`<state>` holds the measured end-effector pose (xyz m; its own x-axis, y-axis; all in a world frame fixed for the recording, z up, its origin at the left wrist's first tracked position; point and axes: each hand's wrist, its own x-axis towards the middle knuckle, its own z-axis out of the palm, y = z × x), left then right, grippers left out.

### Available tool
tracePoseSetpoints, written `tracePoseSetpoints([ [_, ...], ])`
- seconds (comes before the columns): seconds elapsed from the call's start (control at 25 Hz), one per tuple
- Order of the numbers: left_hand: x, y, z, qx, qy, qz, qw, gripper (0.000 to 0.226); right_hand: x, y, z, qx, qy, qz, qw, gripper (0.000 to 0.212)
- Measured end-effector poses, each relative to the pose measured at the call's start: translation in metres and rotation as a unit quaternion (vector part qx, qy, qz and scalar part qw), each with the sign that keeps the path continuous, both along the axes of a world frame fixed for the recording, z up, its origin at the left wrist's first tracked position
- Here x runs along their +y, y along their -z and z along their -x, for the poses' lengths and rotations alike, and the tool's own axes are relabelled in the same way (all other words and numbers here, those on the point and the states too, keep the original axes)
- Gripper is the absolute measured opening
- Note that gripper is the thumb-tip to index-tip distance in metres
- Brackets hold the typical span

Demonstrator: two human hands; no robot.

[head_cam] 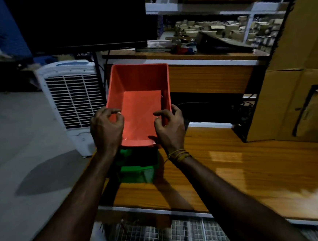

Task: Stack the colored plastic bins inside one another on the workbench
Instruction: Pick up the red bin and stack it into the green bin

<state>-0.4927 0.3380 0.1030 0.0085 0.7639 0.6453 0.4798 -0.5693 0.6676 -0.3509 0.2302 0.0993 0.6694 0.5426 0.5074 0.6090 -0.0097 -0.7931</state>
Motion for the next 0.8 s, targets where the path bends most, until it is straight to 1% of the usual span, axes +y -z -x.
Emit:
tracePoseSetpoints([
  [0.12,0.007,0.01,0.021,0.018,-0.016,0.011,1.0,0.017,0.017,0.009,0.016,0.007,-0.026,0.018,0.999,0.02],
  [0.28,0.022,0.026,0.039,0.054,-0.017,0.043,0.997,0.019,0.035,0.026,0.028,0.026,-0.041,0.081,0.996,0.019],
  [0.52,0.04,0.052,0.033,0.108,-0.006,0.124,0.986,0.024,0.05,0.055,0.03,0.062,-0.021,0.158,0.985,0.028],
  [0.64,0.046,0.067,0.027,0.146,0.001,0.154,0.977,0.026,0.053,0.071,0.024,0.059,-0.018,0.227,0.972,0.027],
  [0.8,0.051,0.087,0.023,0.196,0.009,0.176,0.965,0.028,0.054,0.091,0.021,0.061,-0.034,0.276,0.959,0.027],
])
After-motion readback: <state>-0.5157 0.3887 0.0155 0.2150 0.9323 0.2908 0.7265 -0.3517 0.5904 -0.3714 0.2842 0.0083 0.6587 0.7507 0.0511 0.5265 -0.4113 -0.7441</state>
